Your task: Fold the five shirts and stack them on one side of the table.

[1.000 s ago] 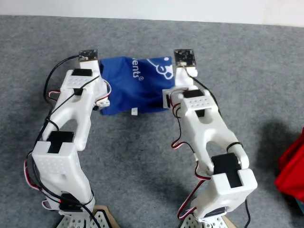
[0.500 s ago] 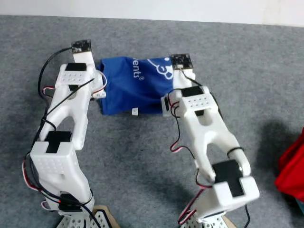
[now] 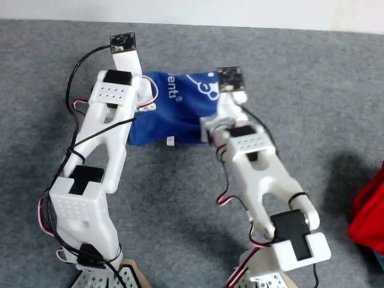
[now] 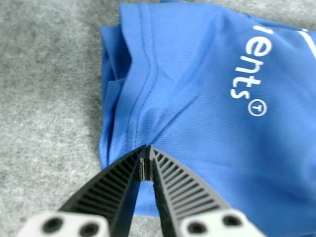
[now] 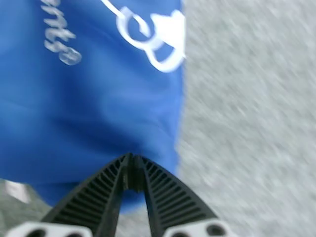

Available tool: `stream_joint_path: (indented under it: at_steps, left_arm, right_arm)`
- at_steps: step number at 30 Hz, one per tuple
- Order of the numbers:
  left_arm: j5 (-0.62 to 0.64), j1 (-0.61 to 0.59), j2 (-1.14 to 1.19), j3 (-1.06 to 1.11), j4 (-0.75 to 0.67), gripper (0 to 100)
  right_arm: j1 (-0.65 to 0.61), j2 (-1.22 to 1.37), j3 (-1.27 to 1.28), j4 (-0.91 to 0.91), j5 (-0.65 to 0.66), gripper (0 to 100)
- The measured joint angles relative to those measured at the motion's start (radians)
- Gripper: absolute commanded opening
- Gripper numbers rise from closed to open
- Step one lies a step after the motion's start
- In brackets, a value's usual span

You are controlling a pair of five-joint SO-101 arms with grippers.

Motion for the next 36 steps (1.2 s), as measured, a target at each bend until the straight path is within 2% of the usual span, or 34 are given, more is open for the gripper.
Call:
stream_joint_path:
  at_steps: [3, 8, 18, 22, 29, 33, 36]
  left_arm:
    - [0.0, 0.0, 0.025, -0.003, 0.0, 1]
    - [0.0, 0.0, 0.141, -0.052, -0.035, 1]
    - [0.002, -0.025, 0.256, -0.158, -0.038, 1]
    - [0.002, -0.035, 0.258, -0.158, -0.038, 1]
    - [0.002, -0.035, 0.258, -0.158, -0.038, 1]
    - [0.002, -0.035, 0.258, -0.158, -0.038, 1]
    - [0.0, -0.034, 0.258, -0.158, -0.038, 1]
  right_arm:
    - [-0.044, 0.0, 0.026, -0.091, 0.0, 0.8]
    - [-0.078, 0.0, 0.066, -0.112, 0.003, 0.9]
    - [-0.15, -0.008, 0.218, -0.115, 0.129, 0.9]
    - [-0.201, -0.015, 0.235, -0.057, 0.129, 0.9]
    - [-0.17, -0.074, 0.221, 0.023, 0.133, 0.9]
    - [-0.17, -0.229, 0.187, 0.137, 0.032, 0.9]
    - [-0.143, -0.296, 0.13, 0.149, -0.003, 1.0]
